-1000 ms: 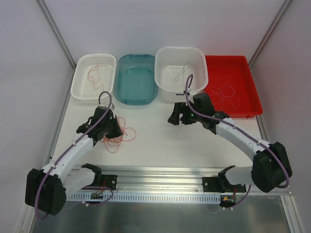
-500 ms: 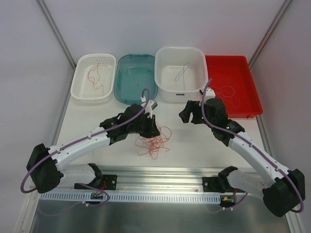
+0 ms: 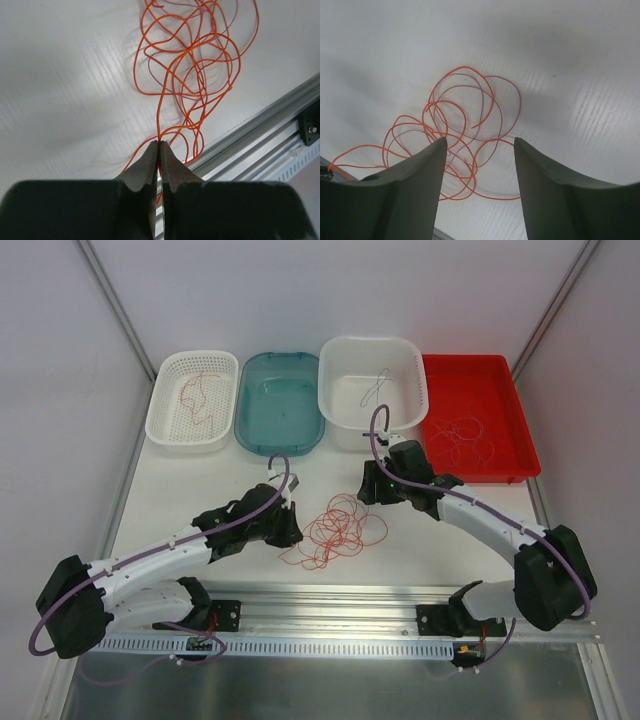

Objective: Untangle the cables

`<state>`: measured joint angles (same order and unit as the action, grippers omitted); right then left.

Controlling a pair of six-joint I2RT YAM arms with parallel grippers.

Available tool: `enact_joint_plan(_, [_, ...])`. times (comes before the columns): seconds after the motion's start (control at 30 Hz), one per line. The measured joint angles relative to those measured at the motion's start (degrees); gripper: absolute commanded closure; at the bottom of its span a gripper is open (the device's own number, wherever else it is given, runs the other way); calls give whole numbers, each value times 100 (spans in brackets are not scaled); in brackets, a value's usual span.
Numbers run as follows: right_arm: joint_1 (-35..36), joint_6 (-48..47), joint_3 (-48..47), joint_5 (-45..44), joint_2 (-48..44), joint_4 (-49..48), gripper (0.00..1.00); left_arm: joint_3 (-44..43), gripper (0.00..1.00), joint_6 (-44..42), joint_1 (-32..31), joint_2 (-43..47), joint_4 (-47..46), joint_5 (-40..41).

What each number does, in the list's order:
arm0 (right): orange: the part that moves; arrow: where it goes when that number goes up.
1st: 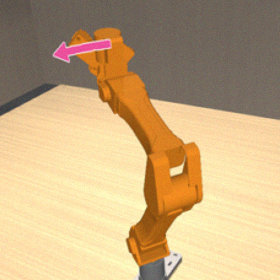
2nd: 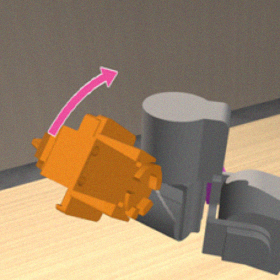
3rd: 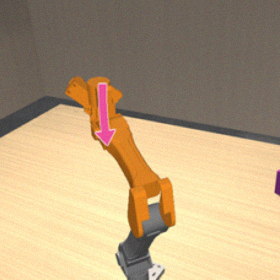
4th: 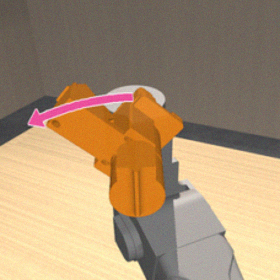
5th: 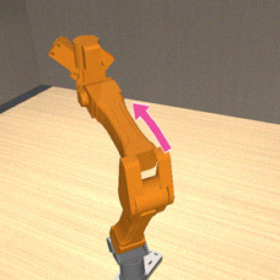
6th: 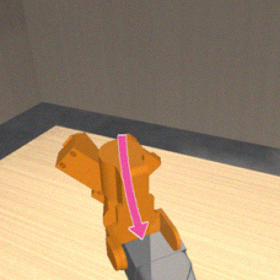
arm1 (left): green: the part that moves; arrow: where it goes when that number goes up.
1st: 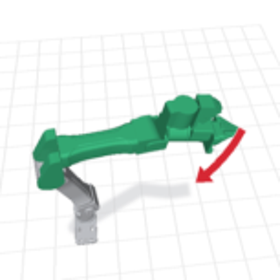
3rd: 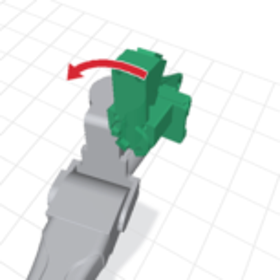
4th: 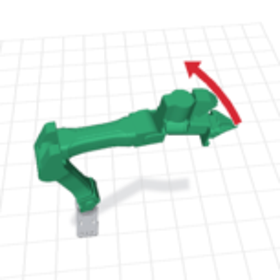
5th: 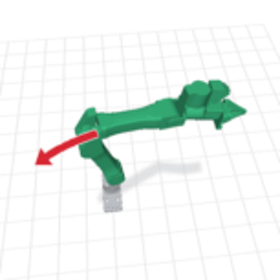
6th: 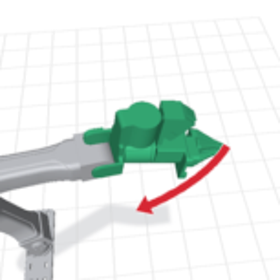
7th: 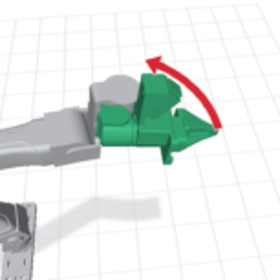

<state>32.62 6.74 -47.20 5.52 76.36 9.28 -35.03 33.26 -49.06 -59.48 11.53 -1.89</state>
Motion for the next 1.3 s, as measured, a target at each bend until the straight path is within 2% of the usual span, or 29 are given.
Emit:
enact_joint_plan(0.17, [96,-35,-70,98,485,-2,52,216,100,122,0,96,76,208])
enact_joint_plan(0.67, [181,-31,-72,240,1244,118,60,219,100,236,0,101,76,372])
enact_joint_plan(0.8, [181,37,-72,221,1355,105,65,219,100,238,0,101,76,402])
enact_joint_plan(0.87, [181,68,-72,223,1381,72,68,219,100,238,0,101,76,409])
enact_joint_plan(0.97, [181,111,-70,232,1384,-9,79,219,100,238,0,76,76,457])
enact_joint_plan(1.0, [181,122,-70,238,1384,-28,89,219,100,238,0,57,79,503])
enact_joint_plan(1.07, [181,131,-72,236,1384,-46,98,219,100,238,2,33,103,575])
enact_joint_plan(1.2, [181,92,-96,160,1246,138,99,219,100,243,46,33,219,846])
enact_joint_plan(1.3, [181,-114,-332,-33,892,656,99,219,100,291,240,37,455,1169])
